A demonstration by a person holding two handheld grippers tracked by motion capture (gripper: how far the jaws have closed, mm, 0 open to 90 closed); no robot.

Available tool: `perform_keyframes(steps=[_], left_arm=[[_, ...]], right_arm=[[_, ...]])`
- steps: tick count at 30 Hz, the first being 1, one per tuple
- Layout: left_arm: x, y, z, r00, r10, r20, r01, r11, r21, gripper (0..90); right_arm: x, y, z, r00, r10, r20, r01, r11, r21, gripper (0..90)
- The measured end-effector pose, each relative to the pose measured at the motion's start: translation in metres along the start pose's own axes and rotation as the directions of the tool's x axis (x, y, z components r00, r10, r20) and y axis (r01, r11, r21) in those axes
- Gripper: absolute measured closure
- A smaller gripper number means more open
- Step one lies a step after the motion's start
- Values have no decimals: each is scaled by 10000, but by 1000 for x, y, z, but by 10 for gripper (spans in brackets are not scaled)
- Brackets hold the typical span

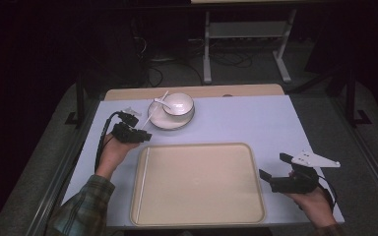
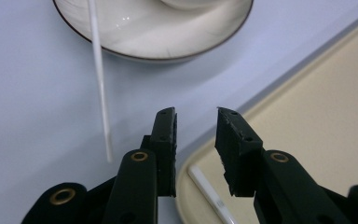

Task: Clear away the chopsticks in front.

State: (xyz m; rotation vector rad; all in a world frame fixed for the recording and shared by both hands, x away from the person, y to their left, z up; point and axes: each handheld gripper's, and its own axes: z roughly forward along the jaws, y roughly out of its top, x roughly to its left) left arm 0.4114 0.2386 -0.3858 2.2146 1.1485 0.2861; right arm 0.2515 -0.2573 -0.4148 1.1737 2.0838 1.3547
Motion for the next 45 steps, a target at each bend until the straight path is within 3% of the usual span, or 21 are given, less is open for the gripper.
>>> perform_keyframes(steps=[11,22,24,31,37,45], left_arm=[[17,36,7,9993,180,-336,-180,9998,-11,667],[34,64,25,9962,247,-830,-267,9994,-231,667],[36,65,30,9948,245,-987,-283,9989,-373,668],[45,61,52,9932,60,-1167,-79,9998,-155,667],[49,60,59,9927,-55,-1208,-6,9987,-505,673],[50,60,67,9916,-77,-1295,10,9987,-519,688]], right_arm=[[-1,0,0,10000,20,9,-20,10000,13,24],[-2,-1,0,10000,49,2,-49,10000,11,24],[-2,-1,0,10000,60,2,-60,10000,11,24],[-2,-1,0,10000,64,-2,-64,10000,-9,24],[-3,-1,0,10000,84,-22,-84,10000,-7,24],[-3,-1,0,9999,106,-36,-106,9999,6,24]])
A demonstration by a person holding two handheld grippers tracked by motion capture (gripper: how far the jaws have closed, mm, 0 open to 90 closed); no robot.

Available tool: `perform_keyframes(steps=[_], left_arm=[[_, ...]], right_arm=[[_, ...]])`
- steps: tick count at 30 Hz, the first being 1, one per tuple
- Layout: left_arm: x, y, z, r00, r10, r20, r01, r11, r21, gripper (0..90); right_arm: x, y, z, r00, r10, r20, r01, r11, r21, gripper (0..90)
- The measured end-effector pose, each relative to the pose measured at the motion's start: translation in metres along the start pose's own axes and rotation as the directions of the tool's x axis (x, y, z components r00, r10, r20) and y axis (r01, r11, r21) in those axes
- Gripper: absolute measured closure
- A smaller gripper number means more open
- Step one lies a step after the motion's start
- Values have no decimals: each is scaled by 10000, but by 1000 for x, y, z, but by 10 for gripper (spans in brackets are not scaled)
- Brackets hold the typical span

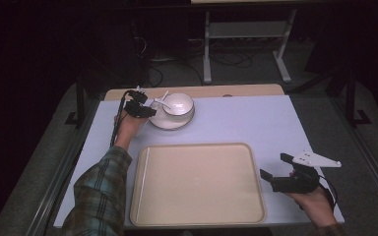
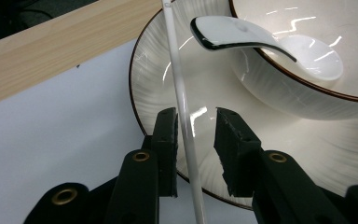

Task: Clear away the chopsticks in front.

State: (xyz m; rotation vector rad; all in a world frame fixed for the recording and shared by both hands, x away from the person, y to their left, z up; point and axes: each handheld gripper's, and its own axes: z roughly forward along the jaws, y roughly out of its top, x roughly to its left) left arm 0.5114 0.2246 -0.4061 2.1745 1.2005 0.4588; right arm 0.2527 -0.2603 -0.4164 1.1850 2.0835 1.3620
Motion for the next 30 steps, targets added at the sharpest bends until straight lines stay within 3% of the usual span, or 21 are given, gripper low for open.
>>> perform_keyframes(steps=[7,18,30], left_arm=[[1,-3,8,9999,-88,-126,91,9997,245,738],[2,-4,14,9992,-383,-77,385,9990,229,838],[1,-3,12,9981,-613,-71,614,9980,125,851]], right_arm=[[0,0,0,10000,-3,6,3,10000,-5,24],[-1,0,-2,10000,31,37,-31,10000,-37,24],[-2,0,-2,10000,46,42,-46,10000,-44,24]])
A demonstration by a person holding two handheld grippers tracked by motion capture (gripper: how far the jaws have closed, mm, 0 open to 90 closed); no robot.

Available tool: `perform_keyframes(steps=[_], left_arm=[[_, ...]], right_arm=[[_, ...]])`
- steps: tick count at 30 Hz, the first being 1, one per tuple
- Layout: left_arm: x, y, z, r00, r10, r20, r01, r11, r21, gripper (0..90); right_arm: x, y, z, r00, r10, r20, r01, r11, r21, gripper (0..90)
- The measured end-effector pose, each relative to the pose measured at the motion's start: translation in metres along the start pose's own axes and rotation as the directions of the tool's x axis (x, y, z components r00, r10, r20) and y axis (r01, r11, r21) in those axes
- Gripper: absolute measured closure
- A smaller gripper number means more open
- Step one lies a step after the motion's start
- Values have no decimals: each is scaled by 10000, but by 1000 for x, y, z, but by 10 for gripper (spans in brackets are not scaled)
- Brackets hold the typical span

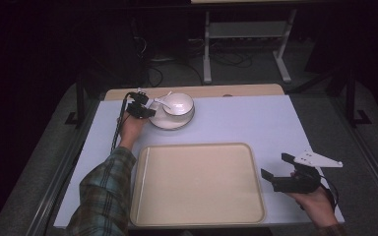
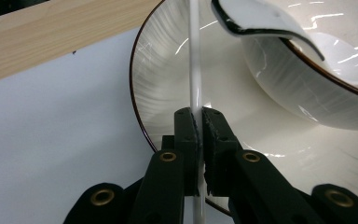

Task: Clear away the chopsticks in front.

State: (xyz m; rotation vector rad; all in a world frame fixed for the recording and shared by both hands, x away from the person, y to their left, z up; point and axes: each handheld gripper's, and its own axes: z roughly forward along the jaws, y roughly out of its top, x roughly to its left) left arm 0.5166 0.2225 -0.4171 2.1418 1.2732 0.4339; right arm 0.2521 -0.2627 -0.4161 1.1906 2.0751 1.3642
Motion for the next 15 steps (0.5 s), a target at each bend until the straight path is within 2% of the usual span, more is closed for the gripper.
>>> perform_keyframes(steps=[8,15], left_arm=[[2,0,-11,10000,-46,30,46,9997,225,852],[4,-2,-30,9999,-120,-105,123,9994,332,852]], right_arm=[[0,0,0,10000,10,-2,-10,10000,-2,24],[1,0,-1,10000,6,1,-6,10000,-9,24]])
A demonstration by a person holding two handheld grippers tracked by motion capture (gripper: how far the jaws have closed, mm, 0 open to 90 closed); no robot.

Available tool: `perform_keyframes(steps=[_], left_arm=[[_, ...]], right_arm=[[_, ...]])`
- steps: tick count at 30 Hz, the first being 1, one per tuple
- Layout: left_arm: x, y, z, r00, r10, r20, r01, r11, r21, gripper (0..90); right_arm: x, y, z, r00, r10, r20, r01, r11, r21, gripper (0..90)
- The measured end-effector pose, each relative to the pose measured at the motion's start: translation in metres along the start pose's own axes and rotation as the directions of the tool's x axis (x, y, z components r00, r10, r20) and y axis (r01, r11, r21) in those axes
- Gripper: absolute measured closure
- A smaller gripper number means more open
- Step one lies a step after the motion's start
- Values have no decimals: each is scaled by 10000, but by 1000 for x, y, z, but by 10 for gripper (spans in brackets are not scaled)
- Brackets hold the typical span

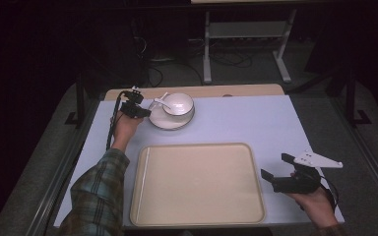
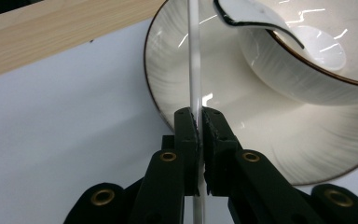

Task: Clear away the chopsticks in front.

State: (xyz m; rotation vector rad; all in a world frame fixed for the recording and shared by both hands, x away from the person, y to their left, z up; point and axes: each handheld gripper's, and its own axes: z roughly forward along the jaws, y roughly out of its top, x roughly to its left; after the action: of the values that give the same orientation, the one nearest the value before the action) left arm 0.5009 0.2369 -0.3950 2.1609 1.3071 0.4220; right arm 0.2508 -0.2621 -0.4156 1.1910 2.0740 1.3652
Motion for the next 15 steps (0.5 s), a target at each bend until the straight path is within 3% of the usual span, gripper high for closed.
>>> perform_keyframes(steps=[15], left_arm=[[2,-33,-31,9990,-258,373,248,9994,255,852]], right_arm=[[1,2,2,10000,-73,-46,73,10000,1,24]])
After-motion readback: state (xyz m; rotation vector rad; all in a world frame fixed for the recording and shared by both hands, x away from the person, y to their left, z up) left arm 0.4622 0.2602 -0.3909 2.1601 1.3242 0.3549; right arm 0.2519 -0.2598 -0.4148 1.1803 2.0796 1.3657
